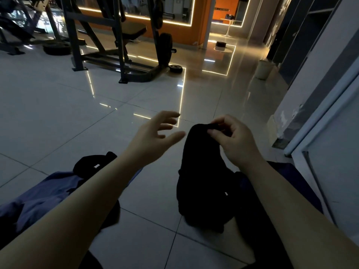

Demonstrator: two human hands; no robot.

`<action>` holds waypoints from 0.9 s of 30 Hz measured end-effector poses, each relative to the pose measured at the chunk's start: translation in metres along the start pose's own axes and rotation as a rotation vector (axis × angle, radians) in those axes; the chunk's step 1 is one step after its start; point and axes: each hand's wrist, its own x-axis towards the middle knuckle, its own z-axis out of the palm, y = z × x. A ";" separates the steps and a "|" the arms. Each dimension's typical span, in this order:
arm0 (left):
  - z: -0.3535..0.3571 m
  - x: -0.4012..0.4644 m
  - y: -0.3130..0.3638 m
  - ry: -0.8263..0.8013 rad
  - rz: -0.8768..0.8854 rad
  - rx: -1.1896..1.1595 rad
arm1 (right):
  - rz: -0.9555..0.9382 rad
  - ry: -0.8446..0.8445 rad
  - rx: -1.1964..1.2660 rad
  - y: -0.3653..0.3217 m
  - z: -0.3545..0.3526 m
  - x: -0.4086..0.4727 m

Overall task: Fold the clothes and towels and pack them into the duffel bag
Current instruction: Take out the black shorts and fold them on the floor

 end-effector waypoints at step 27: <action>-0.056 0.006 0.001 0.489 0.236 0.016 | 0.117 -0.236 -0.243 0.038 0.084 -0.008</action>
